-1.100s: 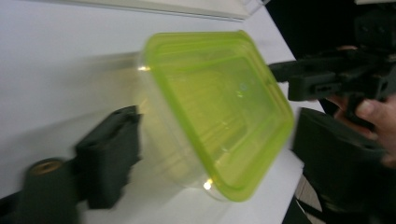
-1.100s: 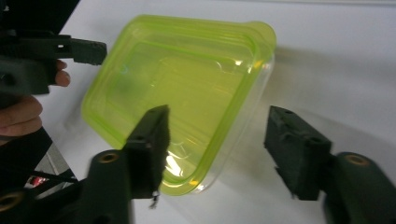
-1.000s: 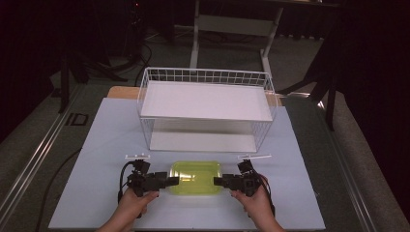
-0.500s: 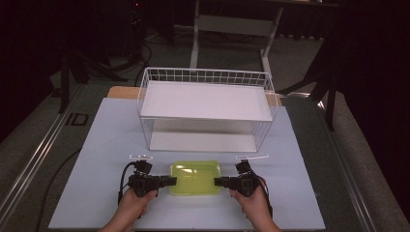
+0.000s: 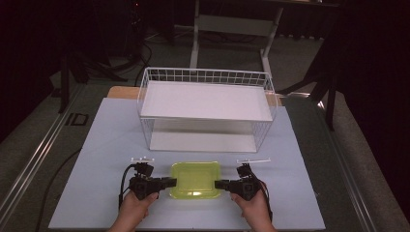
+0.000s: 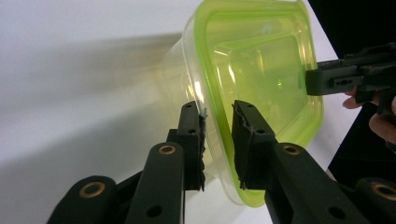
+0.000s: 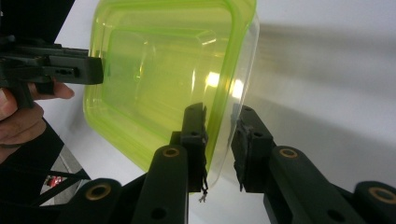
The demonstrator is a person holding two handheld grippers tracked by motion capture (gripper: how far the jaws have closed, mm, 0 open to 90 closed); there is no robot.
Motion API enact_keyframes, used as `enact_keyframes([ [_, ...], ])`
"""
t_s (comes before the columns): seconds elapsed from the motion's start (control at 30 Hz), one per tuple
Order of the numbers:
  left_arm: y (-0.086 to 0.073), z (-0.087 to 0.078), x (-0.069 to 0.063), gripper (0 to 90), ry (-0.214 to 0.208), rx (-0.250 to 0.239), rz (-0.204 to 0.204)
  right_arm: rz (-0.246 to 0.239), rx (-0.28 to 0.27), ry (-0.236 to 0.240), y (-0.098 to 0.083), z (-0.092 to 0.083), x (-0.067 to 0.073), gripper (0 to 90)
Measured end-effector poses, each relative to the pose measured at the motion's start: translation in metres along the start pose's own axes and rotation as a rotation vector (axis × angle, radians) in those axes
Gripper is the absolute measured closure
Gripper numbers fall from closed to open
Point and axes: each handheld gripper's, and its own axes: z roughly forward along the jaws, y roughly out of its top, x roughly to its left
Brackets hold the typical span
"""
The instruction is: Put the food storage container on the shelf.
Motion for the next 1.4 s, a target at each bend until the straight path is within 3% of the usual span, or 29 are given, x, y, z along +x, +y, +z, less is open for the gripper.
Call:
enact_keyframes([
  [0.13,-0.003,-0.003,-0.007,79.3,0.036,-0.01,0.015,-0.008,-0.007,-0.011,-0.007,-0.003,0.005,79.3],
  [0.37,0.0,-0.005,-0.008,80.7,0.023,-0.043,0.018,-0.032,-0.034,-0.027,-0.009,-0.007,0.011,80.5],
  [0.57,0.012,-0.012,-0.014,80.9,0.013,-0.096,0.041,-0.056,-0.105,-0.028,0.003,-0.019,0.017,80.6],
  [0.9,0.037,-0.014,-0.02,81.0,0.007,-0.144,0.075,-0.064,-0.179,-0.018,0.019,-0.03,0.016,80.7],
  [1.03,0.046,-0.009,-0.02,81.0,0.008,-0.167,0.08,-0.068,-0.212,-0.03,0.027,-0.032,0.013,80.7],
  [1.4,0.064,0.018,-0.009,81.0,0.011,-0.188,0.074,-0.035,-0.239,-0.089,0.041,-0.023,-0.008,80.5],
])
